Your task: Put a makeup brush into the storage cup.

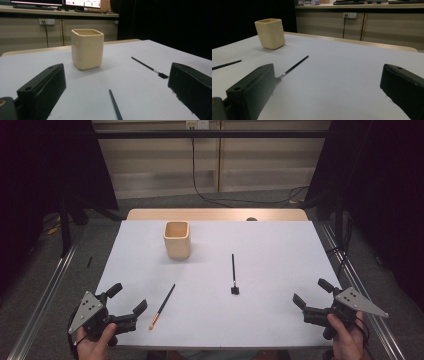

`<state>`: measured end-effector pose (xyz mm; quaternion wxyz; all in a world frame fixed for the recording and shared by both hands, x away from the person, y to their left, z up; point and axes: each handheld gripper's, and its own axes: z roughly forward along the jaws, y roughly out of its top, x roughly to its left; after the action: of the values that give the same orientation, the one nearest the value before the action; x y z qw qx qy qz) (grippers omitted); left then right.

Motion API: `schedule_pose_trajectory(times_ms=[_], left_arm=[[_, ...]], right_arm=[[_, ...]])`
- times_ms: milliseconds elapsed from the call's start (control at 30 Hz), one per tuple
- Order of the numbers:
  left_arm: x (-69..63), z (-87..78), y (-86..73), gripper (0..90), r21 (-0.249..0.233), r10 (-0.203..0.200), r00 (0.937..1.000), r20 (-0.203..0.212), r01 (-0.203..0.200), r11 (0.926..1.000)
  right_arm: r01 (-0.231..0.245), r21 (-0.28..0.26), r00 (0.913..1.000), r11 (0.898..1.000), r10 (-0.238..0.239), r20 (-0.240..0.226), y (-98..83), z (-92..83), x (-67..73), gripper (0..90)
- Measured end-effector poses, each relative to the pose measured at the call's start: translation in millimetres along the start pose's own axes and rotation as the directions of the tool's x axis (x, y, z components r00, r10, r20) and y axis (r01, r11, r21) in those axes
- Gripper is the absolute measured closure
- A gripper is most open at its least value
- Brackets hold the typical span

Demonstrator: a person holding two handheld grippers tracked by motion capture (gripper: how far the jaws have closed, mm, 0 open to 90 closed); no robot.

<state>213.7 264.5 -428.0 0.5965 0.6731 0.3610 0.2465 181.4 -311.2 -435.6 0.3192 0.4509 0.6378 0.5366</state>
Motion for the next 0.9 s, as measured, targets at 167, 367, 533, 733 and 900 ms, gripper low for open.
schedule_pose_trajectory(times_ms=[167, 367, 533, 733, 900], left_arm=[[0.8, 1.0, -0.7, 1.3, 0.007, -0.006, 1.0, -0.004, 0.006, 1.0], [-0.6, -0.4, -0.1, 1.3, 0.011, 0.009, 0.9999, -0.01, -0.009, 0.9999], [-4.3, 2.9, 2.3, 0.7, 0.017, 0.039, 0.9988, 0.031, -0.039, 0.9991], [-3.8, 11.0, 8.9, 0.6, 0.016, 0.018, 0.9995, 0.026, -0.018, 0.9997], [-1.4, 20.0, 13.0, 0.6, 0.035, 0.005, 0.9994, 0.035, -0.007, 0.9994]], right_arm=[[0.001, 0.002, 1.0, 1.0, -0.001, -0.002, -0.2, 1.0, -2.5, 0.0], [0.01, 0.005, 0.9999, 1.0, -0.01, -0.011, -0.1, 1.8, -0.7, 0.0], [0.005, 0.003, 1.0, 1.0, -0.005, -0.007, 0.2, 0.6, 0.2, 0.0], [0.009, 0.006, 1.0, 1.0, -0.009, 0.001, -0.3, -1.1, -0.5, 0.0], [0.006, 0.008, 1.0, 1.0, -0.006, -0.002, -0.4, -2.4, 0.6, 0.0]])
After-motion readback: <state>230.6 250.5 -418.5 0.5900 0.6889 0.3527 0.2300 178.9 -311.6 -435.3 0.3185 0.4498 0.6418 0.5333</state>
